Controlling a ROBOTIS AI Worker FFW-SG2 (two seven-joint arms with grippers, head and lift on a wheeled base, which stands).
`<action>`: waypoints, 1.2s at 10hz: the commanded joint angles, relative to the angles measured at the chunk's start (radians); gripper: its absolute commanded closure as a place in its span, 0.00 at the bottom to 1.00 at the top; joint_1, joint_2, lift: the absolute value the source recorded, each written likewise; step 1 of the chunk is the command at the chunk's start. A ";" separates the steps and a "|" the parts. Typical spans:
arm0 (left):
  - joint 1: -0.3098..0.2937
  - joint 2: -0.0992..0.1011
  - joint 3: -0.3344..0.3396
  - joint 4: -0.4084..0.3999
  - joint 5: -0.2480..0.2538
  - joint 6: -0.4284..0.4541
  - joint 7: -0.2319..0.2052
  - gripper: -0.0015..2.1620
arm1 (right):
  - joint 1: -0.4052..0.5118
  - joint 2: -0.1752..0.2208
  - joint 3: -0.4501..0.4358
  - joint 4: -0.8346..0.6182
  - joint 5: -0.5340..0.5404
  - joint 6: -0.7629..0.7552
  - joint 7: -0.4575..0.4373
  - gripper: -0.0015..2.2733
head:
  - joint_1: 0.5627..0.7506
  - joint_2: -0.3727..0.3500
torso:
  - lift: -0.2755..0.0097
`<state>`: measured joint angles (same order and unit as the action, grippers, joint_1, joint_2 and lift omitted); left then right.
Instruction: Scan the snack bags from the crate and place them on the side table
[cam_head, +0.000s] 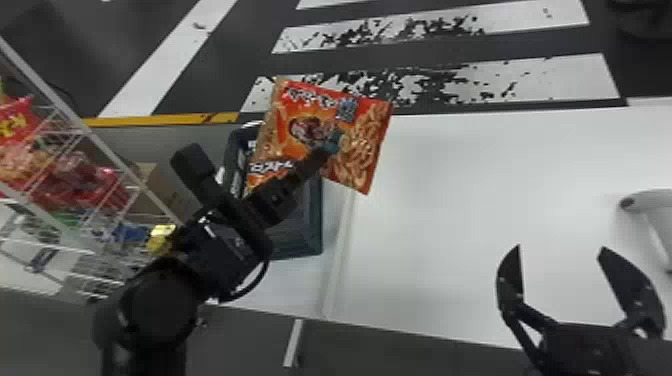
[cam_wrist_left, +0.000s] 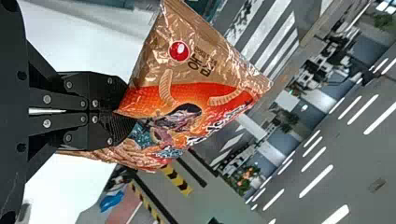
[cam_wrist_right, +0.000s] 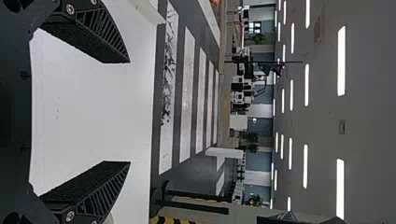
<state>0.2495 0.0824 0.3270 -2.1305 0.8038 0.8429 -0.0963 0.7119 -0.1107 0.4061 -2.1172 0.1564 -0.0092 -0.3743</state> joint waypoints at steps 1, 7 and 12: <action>-0.013 0.000 -0.121 0.031 -0.087 0.000 -0.016 0.99 | 0.000 -0.001 -0.006 -0.007 0.000 0.002 0.000 0.05 | 0.70 0.80 | 0.79; -0.179 -0.010 -0.491 0.397 -0.301 -0.009 -0.097 0.97 | 0.003 -0.010 -0.013 -0.040 -0.001 0.058 0.000 0.05 | 0.70 0.45 | 0.79; -0.190 -0.018 -0.609 0.446 -0.486 -0.034 -0.076 0.01 | -0.020 -0.018 -0.010 -0.049 -0.001 0.131 0.000 0.05 | 0.70 0.32 | 0.79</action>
<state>0.0535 0.0639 -0.2784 -1.6789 0.3344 0.8174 -0.1723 0.6950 -0.1273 0.3955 -2.1645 0.1551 0.1102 -0.3743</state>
